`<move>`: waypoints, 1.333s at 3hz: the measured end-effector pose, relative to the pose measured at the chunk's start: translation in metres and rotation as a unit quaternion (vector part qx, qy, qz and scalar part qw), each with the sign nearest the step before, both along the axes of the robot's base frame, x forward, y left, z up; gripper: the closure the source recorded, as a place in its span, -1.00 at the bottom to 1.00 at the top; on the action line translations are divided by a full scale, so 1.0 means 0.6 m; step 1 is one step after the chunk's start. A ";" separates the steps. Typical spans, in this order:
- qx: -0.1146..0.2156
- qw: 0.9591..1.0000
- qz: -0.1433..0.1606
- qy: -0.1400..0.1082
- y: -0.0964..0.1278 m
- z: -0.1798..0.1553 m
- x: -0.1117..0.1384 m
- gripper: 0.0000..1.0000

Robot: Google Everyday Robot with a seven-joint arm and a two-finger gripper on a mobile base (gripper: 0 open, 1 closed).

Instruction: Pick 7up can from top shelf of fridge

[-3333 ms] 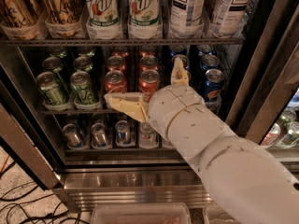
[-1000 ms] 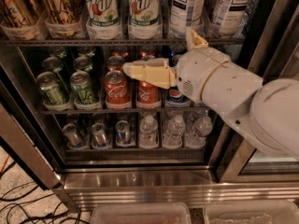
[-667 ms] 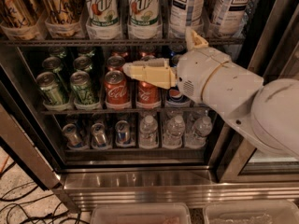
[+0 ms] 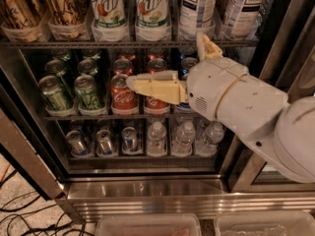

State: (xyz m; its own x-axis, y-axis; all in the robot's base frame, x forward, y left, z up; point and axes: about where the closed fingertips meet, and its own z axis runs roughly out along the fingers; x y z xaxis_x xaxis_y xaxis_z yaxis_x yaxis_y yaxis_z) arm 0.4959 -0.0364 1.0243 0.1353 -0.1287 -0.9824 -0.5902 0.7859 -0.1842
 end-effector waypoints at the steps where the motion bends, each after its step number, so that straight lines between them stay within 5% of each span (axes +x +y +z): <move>1: 0.000 1.000 0.001 -0.001 0.001 0.001 0.001 -1.00; 2: 0.004 1.000 0.014 -0.007 -0.001 0.023 0.040 -1.00; 4: 0.004 1.000 0.014 -0.007 -0.001 0.023 0.040 -0.92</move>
Offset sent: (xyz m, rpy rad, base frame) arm 0.0231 -0.0062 0.0140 0.0126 -0.0131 0.0313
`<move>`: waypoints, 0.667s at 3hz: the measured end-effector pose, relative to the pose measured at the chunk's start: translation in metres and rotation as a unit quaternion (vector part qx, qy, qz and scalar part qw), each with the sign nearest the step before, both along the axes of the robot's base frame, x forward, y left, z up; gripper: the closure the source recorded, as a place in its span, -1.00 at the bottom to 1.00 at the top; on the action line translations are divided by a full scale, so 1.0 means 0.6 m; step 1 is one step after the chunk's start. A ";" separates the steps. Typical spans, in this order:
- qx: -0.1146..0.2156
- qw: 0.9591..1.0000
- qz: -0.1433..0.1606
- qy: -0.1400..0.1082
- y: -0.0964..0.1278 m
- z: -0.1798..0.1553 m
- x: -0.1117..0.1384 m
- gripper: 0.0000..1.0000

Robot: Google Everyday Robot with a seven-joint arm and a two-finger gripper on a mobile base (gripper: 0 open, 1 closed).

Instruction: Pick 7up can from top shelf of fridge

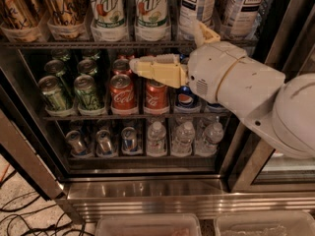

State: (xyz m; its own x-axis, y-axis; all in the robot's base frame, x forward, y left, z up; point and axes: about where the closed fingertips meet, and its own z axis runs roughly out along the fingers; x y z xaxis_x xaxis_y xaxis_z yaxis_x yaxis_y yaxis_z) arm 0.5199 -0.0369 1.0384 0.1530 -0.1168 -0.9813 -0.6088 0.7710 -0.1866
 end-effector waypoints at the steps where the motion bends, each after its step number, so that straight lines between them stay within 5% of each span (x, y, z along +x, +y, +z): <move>1: -0.006 1.000 0.007 0.000 0.016 0.003 0.009 -0.86; 2: -0.008 1.000 0.005 -0.001 0.028 0.006 0.021 -0.78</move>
Offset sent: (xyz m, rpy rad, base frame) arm 0.0003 0.0016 0.0008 -0.0019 -0.0022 0.0016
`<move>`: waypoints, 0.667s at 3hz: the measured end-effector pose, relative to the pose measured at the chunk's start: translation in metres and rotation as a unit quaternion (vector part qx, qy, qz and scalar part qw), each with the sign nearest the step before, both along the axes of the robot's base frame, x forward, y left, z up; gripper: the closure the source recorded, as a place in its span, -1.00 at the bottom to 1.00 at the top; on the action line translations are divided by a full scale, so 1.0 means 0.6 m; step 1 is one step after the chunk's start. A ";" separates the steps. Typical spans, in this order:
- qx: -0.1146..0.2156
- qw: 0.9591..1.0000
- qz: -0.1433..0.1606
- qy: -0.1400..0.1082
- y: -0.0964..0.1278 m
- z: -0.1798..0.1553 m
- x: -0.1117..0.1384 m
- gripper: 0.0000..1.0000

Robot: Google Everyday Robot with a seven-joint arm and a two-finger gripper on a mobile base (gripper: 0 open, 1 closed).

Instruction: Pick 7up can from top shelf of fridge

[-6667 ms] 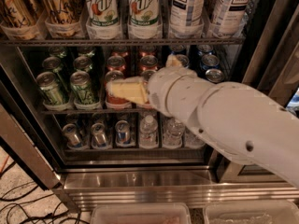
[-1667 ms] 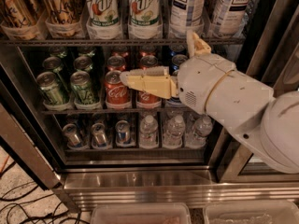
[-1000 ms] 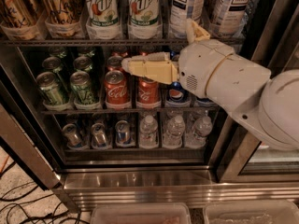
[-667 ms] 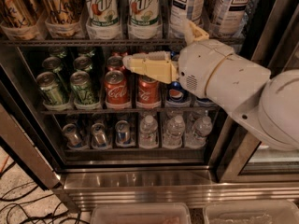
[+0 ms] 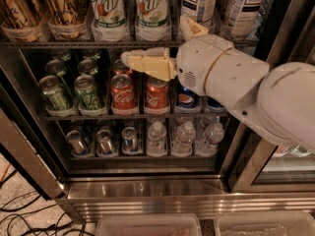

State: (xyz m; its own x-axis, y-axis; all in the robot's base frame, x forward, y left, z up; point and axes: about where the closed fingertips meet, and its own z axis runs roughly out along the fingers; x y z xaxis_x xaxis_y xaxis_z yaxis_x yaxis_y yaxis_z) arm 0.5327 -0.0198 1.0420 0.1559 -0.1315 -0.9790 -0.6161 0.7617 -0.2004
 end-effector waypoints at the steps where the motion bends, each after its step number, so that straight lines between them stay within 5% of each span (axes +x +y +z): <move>1: -0.001 1.000 -0.011 -0.004 0.002 0.003 0.011 -0.70; 2: 0.006 0.999 -0.028 -0.016 -0.009 0.014 0.020 -0.62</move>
Offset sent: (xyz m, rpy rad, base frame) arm 0.0188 -0.0182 0.0152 0.0338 -0.0588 -0.1063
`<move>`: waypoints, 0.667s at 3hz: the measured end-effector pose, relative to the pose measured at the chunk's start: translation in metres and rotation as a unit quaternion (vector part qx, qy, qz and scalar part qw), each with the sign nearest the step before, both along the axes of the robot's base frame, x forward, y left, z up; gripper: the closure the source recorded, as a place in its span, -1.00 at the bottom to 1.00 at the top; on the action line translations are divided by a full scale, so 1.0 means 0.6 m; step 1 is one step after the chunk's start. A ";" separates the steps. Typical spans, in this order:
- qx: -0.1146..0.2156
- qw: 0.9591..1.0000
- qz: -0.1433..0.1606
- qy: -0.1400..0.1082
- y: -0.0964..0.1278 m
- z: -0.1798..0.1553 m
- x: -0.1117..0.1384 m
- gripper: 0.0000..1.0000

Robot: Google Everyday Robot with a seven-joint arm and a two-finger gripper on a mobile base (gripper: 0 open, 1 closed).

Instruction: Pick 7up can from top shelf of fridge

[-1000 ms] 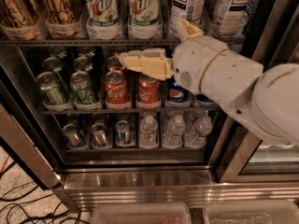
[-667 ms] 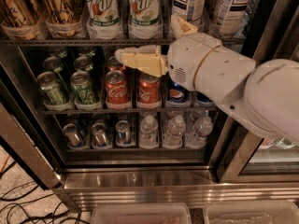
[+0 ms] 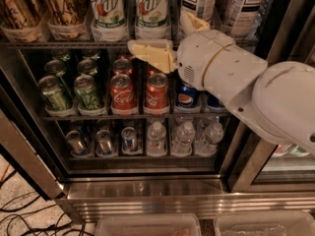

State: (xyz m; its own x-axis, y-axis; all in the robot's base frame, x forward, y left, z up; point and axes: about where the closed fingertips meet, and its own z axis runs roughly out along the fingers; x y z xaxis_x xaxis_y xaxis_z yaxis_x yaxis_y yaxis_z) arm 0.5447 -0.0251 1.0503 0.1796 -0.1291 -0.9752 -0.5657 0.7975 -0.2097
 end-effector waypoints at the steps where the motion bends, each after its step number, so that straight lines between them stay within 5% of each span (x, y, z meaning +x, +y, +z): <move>1: 0.007 1.000 -0.011 -0.010 -0.007 0.012 0.010 -0.36; 2: 0.005 1.000 -0.007 -0.019 -0.003 0.023 0.017 -0.44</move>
Offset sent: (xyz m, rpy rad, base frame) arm 0.0170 -0.0030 0.0201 0.0062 -0.0567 -0.0074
